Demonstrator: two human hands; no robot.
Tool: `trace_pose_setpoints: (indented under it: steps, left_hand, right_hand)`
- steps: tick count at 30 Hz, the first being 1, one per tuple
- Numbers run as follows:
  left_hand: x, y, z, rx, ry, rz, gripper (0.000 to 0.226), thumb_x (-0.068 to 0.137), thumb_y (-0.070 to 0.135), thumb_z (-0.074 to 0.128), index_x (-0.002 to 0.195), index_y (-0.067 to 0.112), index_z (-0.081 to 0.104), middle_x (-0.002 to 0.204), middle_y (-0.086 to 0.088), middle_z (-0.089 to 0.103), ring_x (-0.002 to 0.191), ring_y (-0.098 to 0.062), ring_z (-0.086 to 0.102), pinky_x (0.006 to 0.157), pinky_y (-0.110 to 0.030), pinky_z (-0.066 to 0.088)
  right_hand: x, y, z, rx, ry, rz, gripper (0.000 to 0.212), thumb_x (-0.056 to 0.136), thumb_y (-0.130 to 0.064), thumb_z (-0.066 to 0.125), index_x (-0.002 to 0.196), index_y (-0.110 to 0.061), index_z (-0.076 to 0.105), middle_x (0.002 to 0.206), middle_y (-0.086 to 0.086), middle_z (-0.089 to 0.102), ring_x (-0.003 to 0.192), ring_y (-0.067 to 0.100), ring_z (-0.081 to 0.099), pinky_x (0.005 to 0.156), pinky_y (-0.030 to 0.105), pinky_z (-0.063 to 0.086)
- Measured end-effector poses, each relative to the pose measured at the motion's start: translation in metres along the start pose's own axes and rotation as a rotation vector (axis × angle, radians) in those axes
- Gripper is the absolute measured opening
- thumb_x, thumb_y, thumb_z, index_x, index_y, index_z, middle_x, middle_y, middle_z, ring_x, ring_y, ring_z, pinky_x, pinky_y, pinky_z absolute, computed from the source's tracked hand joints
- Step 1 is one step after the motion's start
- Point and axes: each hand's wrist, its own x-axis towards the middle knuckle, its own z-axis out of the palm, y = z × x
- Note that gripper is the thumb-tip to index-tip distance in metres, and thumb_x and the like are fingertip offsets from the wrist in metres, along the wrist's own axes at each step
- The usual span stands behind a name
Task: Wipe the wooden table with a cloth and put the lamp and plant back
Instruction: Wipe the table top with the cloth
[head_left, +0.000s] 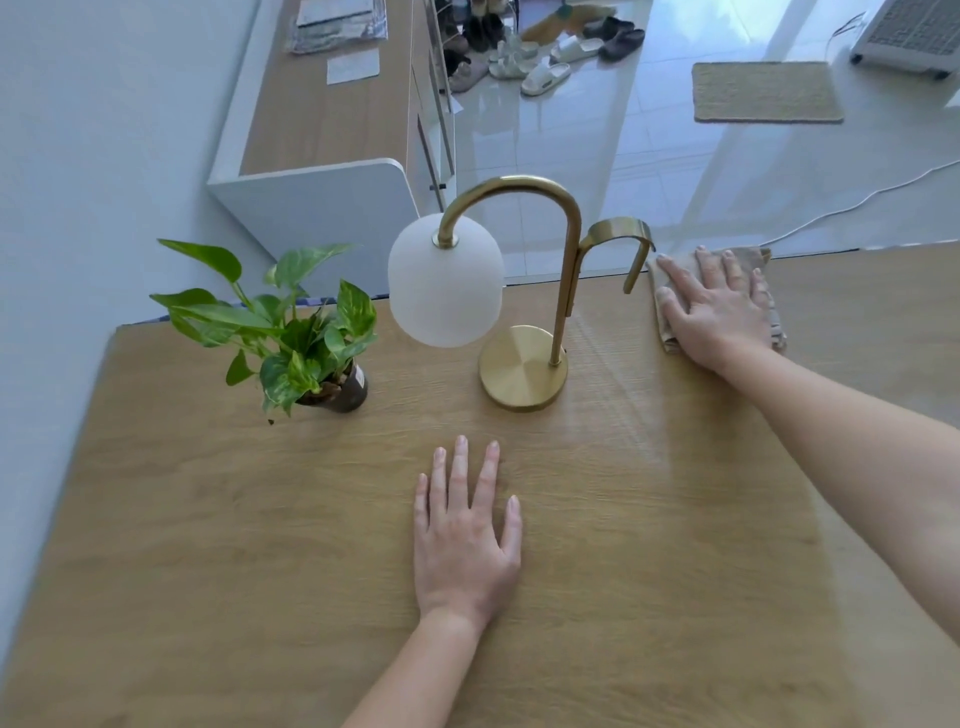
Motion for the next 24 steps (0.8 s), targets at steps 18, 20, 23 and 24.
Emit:
trace_pose_setpoints:
  steps: [18, 20, 23, 24]
  left_hand:
    - [-0.001, 0.000, -0.003, -0.002, 0.002, -0.025, 0.067, 0.107, 0.061, 0.024, 0.170, 0.043, 0.015, 0.181, 0.004, 0.011, 0.168, -0.020, 0.002, 0.136, -0.044, 0.003]
    - [-0.001, 0.002, -0.004, 0.001, 0.004, -0.024, 0.067, 0.106, 0.062, 0.023, 0.170, 0.043, 0.015, 0.181, 0.003, 0.011, 0.167, -0.020, 0.003, 0.136, -0.045, 0.004]
    - [-0.002, 0.002, -0.005, 0.001, 0.007, -0.023, 0.068, 0.106, 0.062, 0.020, 0.171, 0.042, 0.015, 0.181, 0.003, 0.012, 0.167, -0.021, 0.004, 0.136, -0.045, 0.004]
    - [-0.002, 0.002, -0.005, 0.005, 0.009, -0.020, 0.069, 0.106, 0.062, 0.019, 0.171, 0.042, 0.015, 0.181, 0.002, 0.012, 0.167, -0.021, 0.004, 0.136, -0.045, 0.004]
  right_hand:
    - [-0.090, -0.006, 0.035, -0.009, 0.006, -0.049, 0.062, 0.103, -0.070, 0.011, 0.163, -0.060, -0.001, 0.179, -0.005, -0.005, 0.165, 0.024, -0.007, 0.132, 0.051, -0.009]
    - [-0.117, -0.009, 0.042, -0.009, 0.017, -0.050, 0.061, 0.104, -0.070, 0.013, 0.163, -0.059, 0.000, 0.179, -0.006, -0.004, 0.165, 0.024, -0.007, 0.131, 0.050, -0.011]
    - [-0.156, -0.012, 0.049, -0.012, 0.014, -0.061, 0.061, 0.105, -0.069, 0.014, 0.163, -0.060, -0.002, 0.179, -0.006, -0.005, 0.165, 0.023, -0.009, 0.130, 0.048, -0.014]
    - [-0.169, -0.012, 0.052, -0.014, 0.009, -0.066, 0.061, 0.105, -0.069, 0.014, 0.163, -0.060, -0.003, 0.179, -0.006, -0.007, 0.165, 0.022, -0.010, 0.130, 0.048, -0.014]
